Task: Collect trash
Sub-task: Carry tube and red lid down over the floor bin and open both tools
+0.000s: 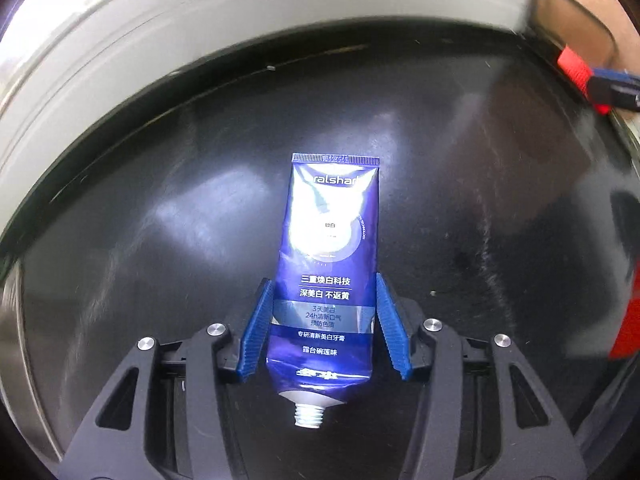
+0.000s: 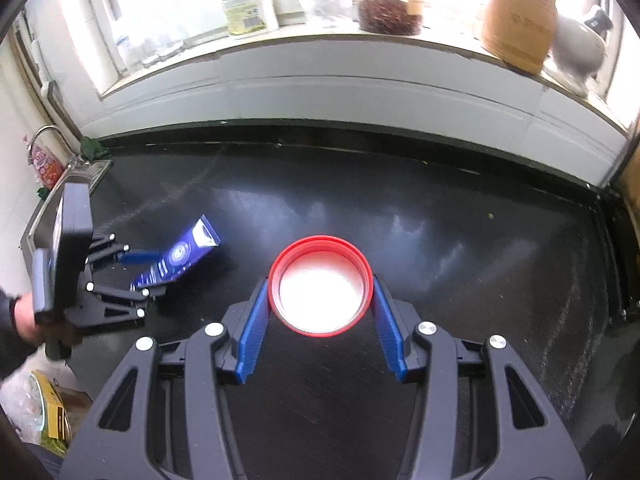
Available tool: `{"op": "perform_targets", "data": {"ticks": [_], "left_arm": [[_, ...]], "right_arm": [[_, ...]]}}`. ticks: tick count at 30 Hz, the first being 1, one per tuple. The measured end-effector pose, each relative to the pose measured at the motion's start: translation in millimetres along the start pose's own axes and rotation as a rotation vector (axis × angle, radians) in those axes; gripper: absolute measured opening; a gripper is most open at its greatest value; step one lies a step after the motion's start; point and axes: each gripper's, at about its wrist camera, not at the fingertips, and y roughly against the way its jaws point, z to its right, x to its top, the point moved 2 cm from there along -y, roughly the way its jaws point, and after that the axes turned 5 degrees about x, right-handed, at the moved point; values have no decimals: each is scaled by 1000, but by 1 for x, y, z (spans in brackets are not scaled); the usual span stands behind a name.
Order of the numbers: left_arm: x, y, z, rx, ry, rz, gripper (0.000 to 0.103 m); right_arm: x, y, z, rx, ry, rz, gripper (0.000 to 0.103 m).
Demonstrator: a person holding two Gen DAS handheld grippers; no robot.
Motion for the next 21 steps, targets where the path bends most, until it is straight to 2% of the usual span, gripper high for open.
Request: {"op": "perform_targets", "data": {"ticks": [9,14,21], "left_arm": [[-19,56,-9,127,196,27,50],[-58,101,-25,187,321,57,50],[-130,150,-62,313,504,71,50]], "right_arm": [[10,4,-51,70,109,5,50],[7,3,-101,138,202,-8,50],[-7,-10,-209,285,388,-57,50]]}}
